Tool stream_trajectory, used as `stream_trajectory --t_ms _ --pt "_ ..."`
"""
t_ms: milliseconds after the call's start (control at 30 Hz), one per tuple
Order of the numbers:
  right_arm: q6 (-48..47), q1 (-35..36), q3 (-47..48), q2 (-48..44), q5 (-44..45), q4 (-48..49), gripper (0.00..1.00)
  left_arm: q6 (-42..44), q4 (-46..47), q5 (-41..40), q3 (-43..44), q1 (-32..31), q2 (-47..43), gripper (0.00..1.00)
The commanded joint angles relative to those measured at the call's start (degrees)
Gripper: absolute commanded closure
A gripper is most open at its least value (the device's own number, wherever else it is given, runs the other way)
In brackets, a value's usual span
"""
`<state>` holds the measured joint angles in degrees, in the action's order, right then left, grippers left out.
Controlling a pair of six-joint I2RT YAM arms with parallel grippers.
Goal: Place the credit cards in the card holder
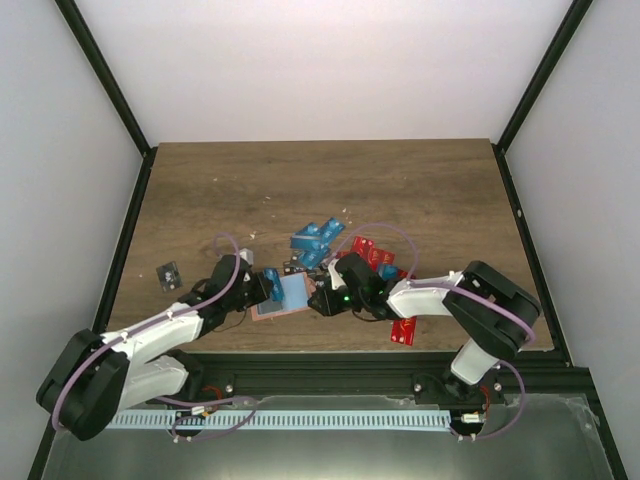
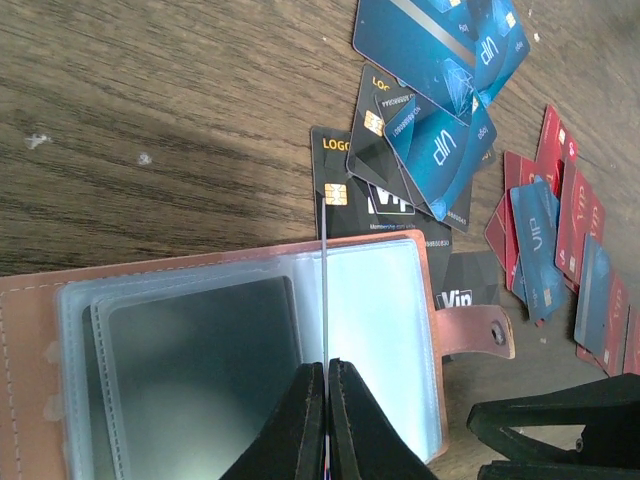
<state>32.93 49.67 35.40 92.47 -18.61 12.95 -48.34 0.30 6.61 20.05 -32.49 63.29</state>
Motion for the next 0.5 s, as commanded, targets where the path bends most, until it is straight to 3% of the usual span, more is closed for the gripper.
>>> stream_trajectory --t_ms 0,467 --pt "0.68 -0.36 -0.35 1.24 -1.21 1.33 0.67 -0.78 3.59 0.83 -1.18 0.24 1.35 0.96" --pt "1.43 -0.36 -0.54 3.05 -4.35 3.07 0.73 -2.6 6.65 2.69 -2.77 0.24 2.08 0.96"
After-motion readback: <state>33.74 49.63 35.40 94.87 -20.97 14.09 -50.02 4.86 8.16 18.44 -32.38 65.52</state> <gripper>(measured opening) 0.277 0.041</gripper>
